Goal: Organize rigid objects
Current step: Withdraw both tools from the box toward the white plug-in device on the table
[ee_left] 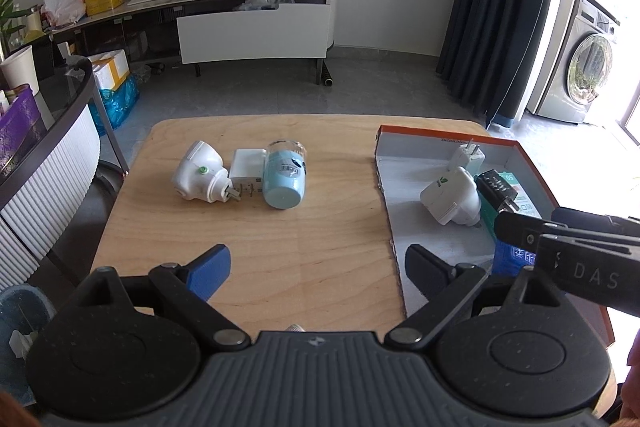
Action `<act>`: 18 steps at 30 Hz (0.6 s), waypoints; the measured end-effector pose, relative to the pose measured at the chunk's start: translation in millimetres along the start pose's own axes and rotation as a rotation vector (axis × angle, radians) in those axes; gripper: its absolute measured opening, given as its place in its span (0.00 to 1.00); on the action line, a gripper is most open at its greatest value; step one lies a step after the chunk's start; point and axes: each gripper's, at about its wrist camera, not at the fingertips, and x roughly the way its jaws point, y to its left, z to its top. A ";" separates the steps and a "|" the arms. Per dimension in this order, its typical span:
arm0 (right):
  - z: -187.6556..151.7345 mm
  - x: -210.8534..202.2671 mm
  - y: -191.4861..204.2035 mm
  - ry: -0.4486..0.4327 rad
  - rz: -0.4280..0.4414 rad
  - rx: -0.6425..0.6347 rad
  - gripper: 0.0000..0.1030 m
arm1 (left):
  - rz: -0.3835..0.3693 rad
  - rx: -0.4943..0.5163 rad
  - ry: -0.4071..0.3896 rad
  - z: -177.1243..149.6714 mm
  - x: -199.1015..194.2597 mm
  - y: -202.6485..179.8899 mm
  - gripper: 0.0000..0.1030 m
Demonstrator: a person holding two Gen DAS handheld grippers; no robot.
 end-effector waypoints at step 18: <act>-12.5 8.5 38.8 0.038 0.059 -0.058 0.70 | 0.024 -0.035 0.010 -15.2 -4.2 35.0 0.93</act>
